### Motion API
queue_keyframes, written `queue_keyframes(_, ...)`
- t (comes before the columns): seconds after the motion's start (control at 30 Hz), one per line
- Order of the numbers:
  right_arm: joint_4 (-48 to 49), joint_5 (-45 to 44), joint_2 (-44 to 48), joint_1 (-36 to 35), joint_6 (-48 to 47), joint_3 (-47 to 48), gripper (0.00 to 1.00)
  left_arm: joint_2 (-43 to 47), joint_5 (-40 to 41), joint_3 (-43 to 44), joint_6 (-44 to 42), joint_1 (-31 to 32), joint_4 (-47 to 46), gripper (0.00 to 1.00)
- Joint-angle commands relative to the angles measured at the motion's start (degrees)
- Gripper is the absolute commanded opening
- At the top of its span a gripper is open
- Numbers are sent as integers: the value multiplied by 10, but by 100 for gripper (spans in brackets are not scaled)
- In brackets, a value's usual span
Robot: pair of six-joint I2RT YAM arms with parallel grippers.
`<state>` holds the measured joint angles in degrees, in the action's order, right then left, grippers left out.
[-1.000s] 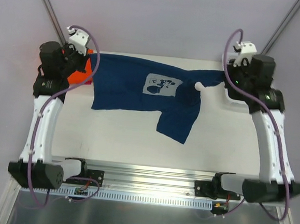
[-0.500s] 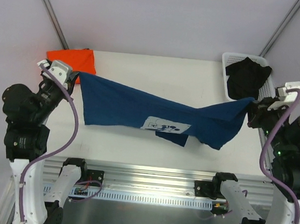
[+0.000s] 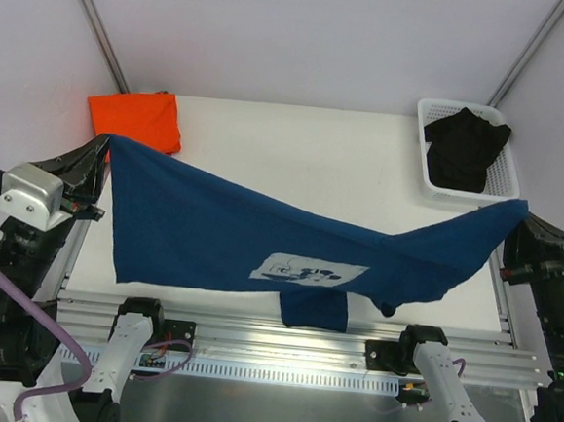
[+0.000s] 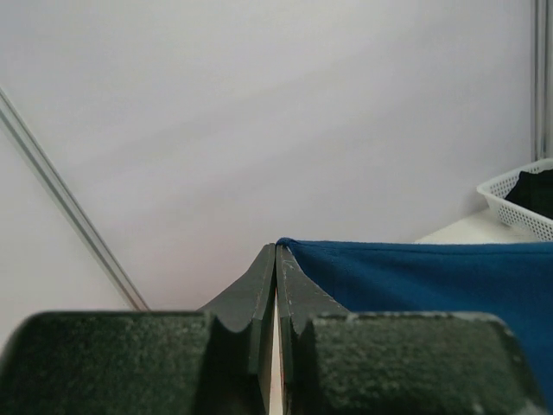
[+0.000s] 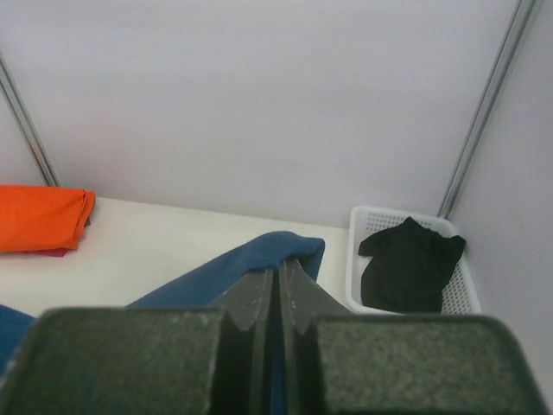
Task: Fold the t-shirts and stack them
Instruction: Flatten out the tshirt
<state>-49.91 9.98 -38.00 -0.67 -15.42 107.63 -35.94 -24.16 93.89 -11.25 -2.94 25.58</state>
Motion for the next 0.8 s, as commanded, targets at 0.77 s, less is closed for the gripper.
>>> queue_keyframes(0.77,156,-31,-368,24,20,164,1,-424,60,247,-37,6,-50,0)
